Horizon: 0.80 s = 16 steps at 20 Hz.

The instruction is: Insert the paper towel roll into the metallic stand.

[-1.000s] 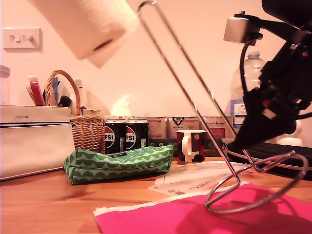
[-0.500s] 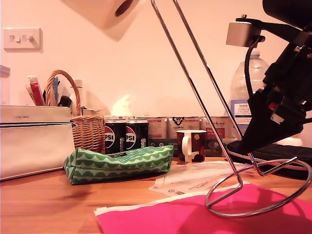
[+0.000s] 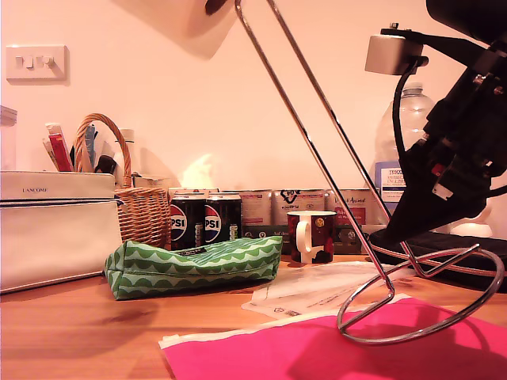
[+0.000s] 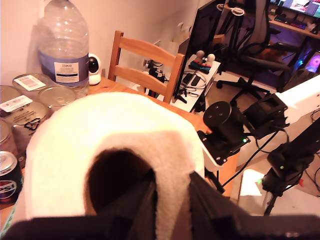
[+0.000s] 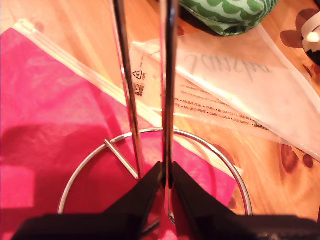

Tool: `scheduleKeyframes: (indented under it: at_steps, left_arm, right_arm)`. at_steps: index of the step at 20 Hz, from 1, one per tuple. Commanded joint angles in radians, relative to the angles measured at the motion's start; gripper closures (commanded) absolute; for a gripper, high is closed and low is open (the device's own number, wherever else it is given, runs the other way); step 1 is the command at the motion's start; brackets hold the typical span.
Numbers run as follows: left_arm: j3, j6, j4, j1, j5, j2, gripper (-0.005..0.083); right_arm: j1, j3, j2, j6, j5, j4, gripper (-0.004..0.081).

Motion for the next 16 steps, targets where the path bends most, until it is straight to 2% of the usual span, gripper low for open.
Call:
scheduleKeyframes:
  at_steps: [1,9,13,16]
  left_arm:
    - [0.004,0.011,0.005,0.003,0.024,-0.002,0.0795]
    - [0.004,0.009,0.001,-0.044,0.019,-0.001,0.0795]
    - [0.004,-0.009,0.0,-0.089,-0.055,0.012,0.0795]
    - [0.004,-0.008,0.001,-0.109,-0.067,0.016,0.0795]
  right_arm:
    - [-0.001,0.013,-0.006,-0.005,-0.002,0.025,0.0783]
    - [0.012,0.016,-0.006,0.003,0.001,0.034,0.0783]
    - [0.019,0.039,-0.006,0.009,0.009,0.035,0.0783]
    - [0.019,0.056,-0.006,0.009,0.01,0.011,0.0783]
